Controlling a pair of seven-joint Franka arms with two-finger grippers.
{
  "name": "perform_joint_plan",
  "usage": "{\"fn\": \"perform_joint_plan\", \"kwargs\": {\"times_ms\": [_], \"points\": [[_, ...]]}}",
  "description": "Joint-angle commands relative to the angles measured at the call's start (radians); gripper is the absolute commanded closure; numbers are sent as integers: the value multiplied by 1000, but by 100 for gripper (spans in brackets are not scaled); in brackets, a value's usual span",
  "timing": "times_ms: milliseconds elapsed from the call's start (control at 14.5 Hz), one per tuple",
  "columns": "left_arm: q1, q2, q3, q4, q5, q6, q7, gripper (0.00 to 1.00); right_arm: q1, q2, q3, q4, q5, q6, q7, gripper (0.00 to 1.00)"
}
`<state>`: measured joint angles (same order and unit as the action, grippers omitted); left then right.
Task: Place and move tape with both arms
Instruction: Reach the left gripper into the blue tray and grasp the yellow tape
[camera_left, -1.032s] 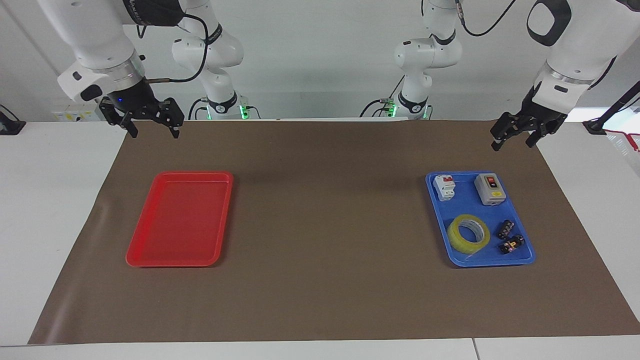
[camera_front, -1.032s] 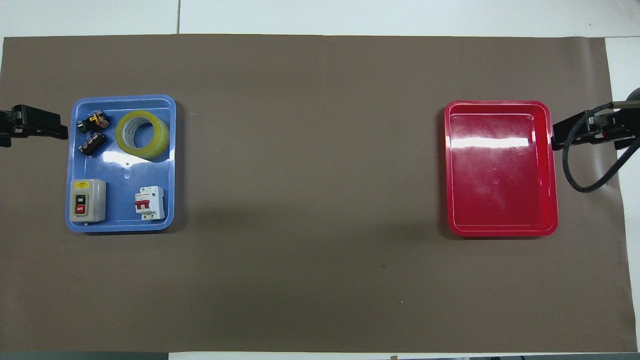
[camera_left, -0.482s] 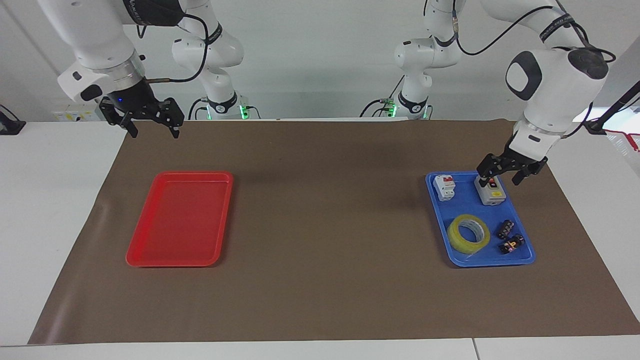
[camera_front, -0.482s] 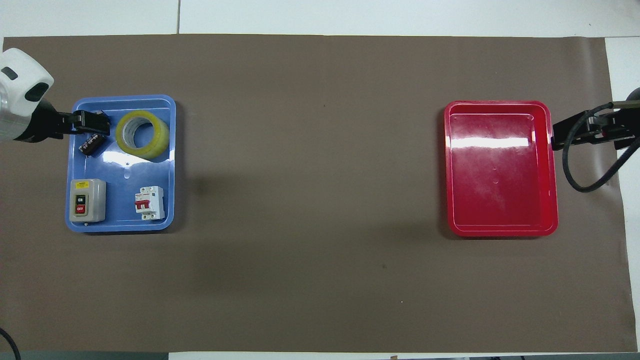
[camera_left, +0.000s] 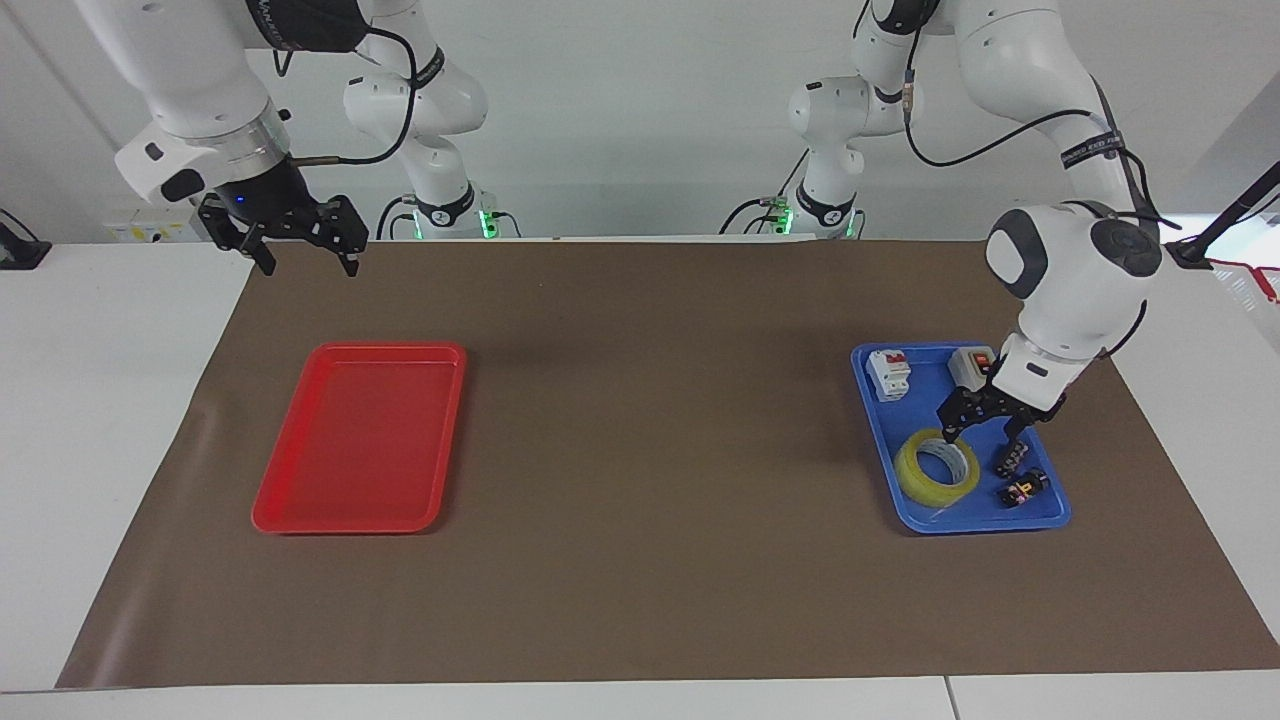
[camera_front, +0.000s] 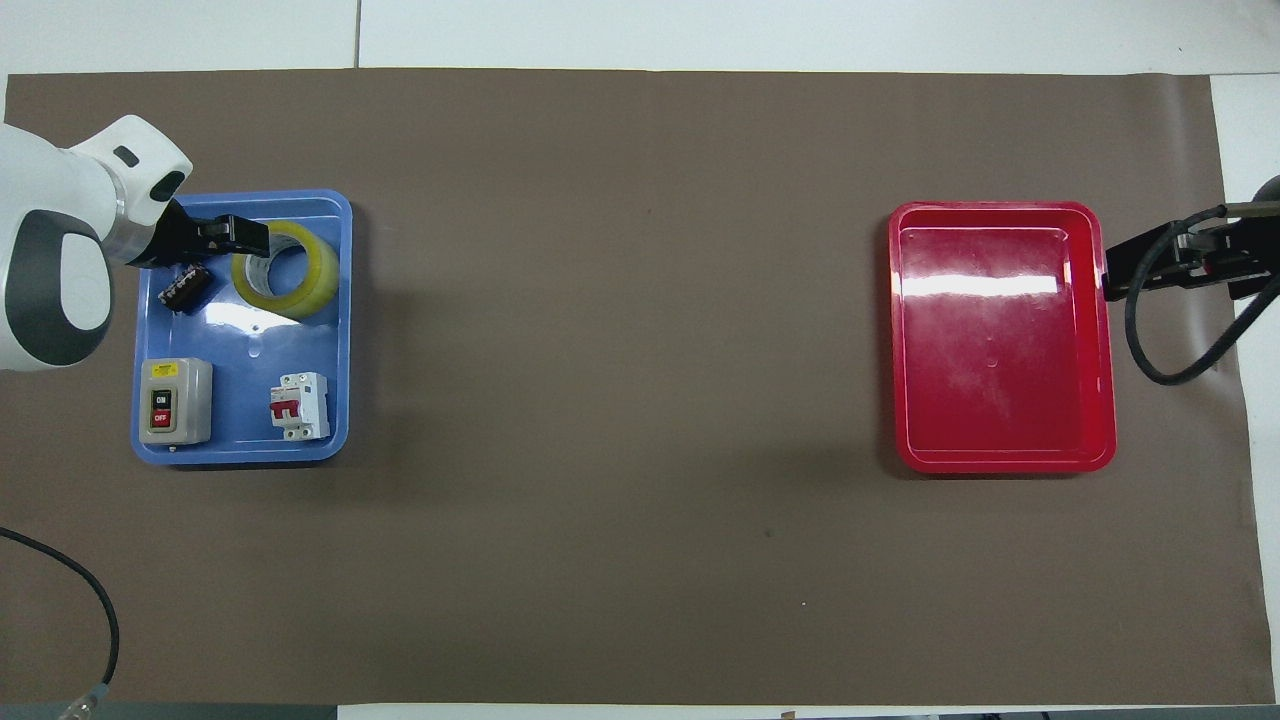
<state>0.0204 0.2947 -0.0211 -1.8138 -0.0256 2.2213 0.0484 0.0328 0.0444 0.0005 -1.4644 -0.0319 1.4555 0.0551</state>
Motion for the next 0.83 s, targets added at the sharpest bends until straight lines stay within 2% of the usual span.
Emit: {"fn": "perform_joint_plan", "kwargs": {"times_ms": [0,275,550,619,757], "points": [[30,37,1,-1,-20,47,70,0,-10,-14,3,-17,18,14,-20,0],[27,52,1,-53,-20,106,70,0,-8,-15,3,-19,18,14,-18,0],[18,46,1,-74,-20,110,62,2,-10,-15,3,-19,18,16,-20,0],[16,46,1,-85,-20,112,59,17,-10,-15,3,-21,18,16,-20,0],[16,43,1,-100,-20,126,57,91,-10,-15,3,-21,18,14,-20,0]]}}
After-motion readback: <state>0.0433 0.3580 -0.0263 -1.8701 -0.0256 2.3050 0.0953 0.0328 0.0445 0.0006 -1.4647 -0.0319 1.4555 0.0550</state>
